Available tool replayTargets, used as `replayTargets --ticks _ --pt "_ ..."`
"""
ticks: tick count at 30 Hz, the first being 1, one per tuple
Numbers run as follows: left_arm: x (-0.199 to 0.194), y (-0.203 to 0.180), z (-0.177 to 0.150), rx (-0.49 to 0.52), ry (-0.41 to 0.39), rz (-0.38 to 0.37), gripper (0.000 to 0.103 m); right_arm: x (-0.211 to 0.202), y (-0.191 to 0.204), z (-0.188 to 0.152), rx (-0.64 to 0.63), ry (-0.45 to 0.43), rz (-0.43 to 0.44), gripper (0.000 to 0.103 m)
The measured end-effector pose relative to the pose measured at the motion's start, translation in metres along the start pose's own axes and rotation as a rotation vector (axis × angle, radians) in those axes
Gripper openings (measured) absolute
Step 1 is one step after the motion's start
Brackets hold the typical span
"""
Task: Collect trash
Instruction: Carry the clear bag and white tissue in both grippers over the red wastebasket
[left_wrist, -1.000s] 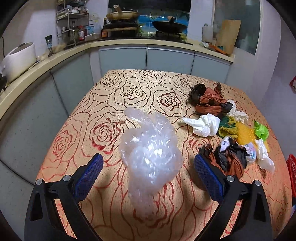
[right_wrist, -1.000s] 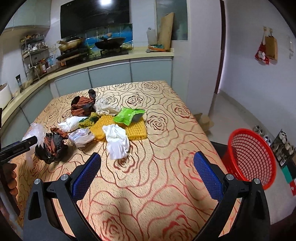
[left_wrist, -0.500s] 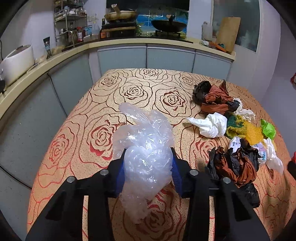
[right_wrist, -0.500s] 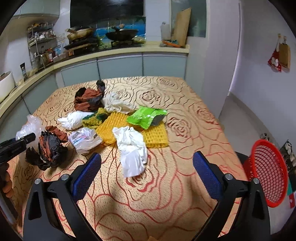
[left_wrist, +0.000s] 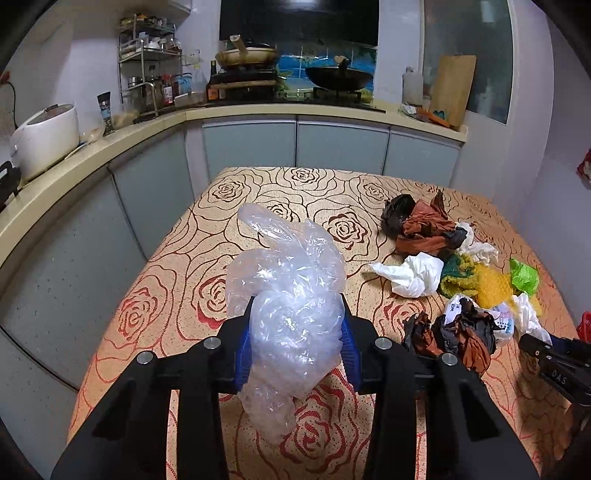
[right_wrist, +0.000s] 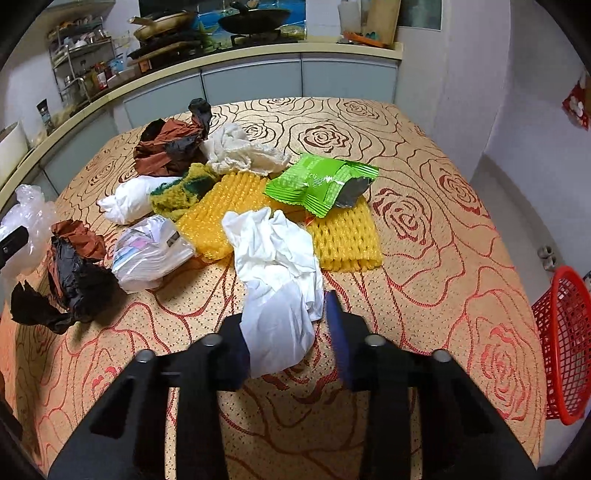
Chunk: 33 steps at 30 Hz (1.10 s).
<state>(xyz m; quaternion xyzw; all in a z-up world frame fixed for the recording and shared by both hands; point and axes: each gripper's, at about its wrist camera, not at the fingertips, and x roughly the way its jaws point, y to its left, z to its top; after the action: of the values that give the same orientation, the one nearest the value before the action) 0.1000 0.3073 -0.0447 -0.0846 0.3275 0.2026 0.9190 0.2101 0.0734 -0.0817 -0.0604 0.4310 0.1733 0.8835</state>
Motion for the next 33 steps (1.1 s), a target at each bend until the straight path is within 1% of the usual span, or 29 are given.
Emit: replayTargets --ticks 3,7,12,16,26,33 --pt "-0.002 0.000 -0.001 -0.004 -0.006 0.000 0.038 -0.001 0.000 -0.001 -0.004 -0.010 0.001 0.017" --pt "-0.008 -0.001 -0.001 -0.010 -0.019 -0.002 0.038 -0.015 -0.002 -0.002 -0.005 -0.051 0.010 0.011" --pt "-0.021 -0.006 0.000 -0.014 -0.043 -0.007 0.038 -0.039 -0.007 -0.002 0.009 -0.110 0.019 0.010" --pt "-0.036 -0.015 0.003 0.001 -0.078 -0.014 0.038 -0.064 -0.015 -0.002 0.027 -0.167 0.021 0.010" --pt "-0.066 -0.051 0.012 0.038 -0.135 -0.073 0.038 -0.118 -0.033 0.004 0.051 -0.279 0.033 0.010" --pt "-0.082 -0.076 0.015 0.065 -0.162 -0.116 0.038 -0.144 -0.051 0.000 0.078 -0.331 0.021 0.010"
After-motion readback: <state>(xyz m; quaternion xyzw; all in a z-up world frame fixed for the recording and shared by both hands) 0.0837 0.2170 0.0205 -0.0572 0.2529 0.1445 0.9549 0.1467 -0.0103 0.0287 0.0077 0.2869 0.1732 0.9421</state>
